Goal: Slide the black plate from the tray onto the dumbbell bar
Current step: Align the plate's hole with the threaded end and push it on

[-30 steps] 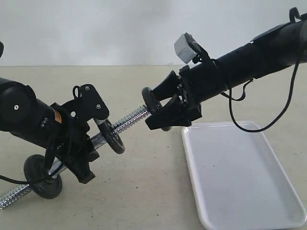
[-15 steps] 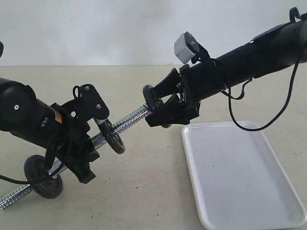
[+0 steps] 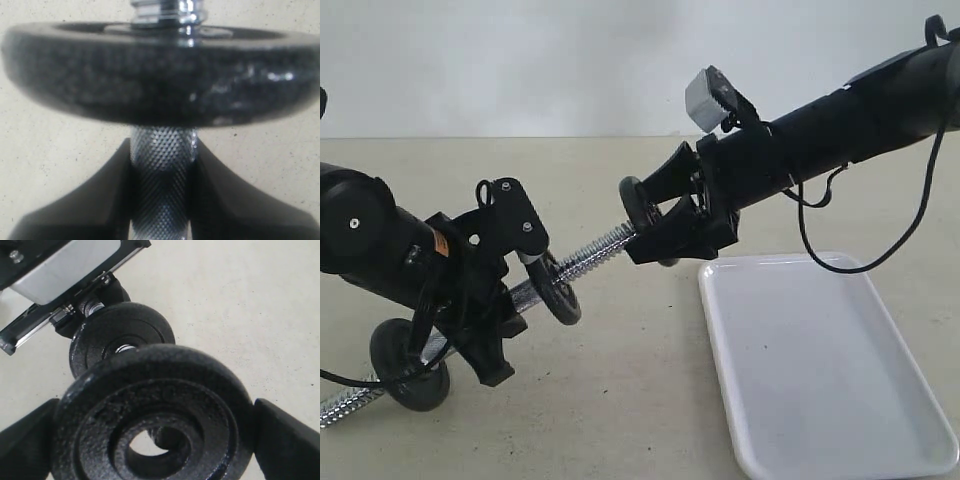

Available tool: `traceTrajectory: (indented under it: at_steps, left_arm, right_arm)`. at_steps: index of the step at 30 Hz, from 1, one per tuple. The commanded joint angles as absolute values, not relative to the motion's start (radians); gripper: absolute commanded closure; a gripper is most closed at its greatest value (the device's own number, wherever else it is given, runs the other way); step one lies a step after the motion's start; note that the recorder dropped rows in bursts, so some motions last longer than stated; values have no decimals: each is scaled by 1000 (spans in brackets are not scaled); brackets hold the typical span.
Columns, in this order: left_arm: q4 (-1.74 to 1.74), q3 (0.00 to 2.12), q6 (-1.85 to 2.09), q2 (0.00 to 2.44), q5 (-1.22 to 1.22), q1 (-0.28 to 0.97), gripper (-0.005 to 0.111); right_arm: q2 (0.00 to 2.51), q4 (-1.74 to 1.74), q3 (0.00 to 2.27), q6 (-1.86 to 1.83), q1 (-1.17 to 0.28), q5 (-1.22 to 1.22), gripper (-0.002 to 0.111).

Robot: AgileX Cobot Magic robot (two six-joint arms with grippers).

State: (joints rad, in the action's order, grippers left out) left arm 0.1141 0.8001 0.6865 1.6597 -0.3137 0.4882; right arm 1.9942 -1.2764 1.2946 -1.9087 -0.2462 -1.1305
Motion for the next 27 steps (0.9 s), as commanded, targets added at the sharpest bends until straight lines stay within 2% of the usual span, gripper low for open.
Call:
traceTrajectory:
  at_steps: [1, 8, 27]
  left_arm:
    - [127, 828, 697, 1612, -182, 490, 102]
    - [127, 828, 708, 1577, -132, 490, 102]
    - [115, 828, 726, 1553, -134, 490, 102]
  right_arm:
    - [1978, -1335, 1305, -1921, -197, -1217, 109]
    - [1978, -1349, 1305, -1892, -125, -1221, 109]
    - [1977, -1352, 1305, -1849, -174, -1221, 109]
